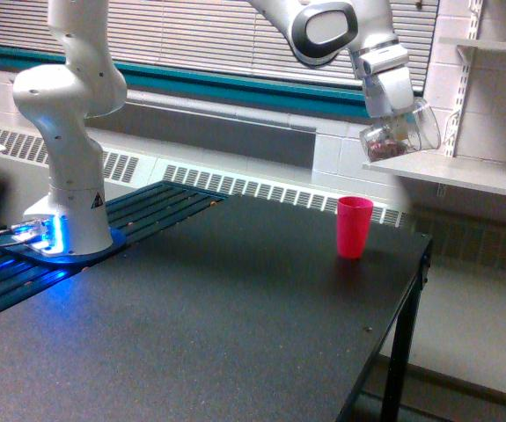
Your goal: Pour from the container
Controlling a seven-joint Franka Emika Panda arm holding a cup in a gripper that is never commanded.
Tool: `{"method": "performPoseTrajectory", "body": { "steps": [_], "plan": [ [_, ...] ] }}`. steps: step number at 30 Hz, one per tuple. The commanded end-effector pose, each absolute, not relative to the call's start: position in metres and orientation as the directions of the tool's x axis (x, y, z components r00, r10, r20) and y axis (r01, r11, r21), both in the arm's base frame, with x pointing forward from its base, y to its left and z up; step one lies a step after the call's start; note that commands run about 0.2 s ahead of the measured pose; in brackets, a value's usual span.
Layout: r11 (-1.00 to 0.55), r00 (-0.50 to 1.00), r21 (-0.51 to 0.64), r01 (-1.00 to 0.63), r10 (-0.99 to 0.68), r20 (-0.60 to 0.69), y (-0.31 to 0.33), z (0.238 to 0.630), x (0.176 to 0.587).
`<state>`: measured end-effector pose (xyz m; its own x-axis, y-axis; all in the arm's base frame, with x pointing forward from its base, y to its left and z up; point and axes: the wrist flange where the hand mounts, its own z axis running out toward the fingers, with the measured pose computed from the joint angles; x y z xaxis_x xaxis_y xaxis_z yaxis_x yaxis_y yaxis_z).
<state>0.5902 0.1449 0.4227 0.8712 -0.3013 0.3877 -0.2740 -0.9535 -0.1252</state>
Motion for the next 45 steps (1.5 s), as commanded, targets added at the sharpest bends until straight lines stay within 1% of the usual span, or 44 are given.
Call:
{"method": "performPoseTrajectory", "body": {
  "steps": [1, 8, 17, 28, 45],
  "plan": [
    [-0.957, 0.876, -0.11, -0.268, -0.289, 0.386, 0.15, 0.421, 0.589],
    [-0.969, 0.88, -0.1, -0.226, -0.247, 0.406, 0.167, 0.424, 0.585],
    [-0.986, 0.894, -0.069, -0.15, -0.165, 0.416, 0.203, 0.421, 0.568],
    [-0.995, 0.909, -0.024, -0.095, -0.096, 0.405, 0.235, 0.401, 0.537],
    [-0.997, 0.94, 0.026, -0.072, -0.059, 0.336, 0.238, 0.365, 0.507]
  ]
}}
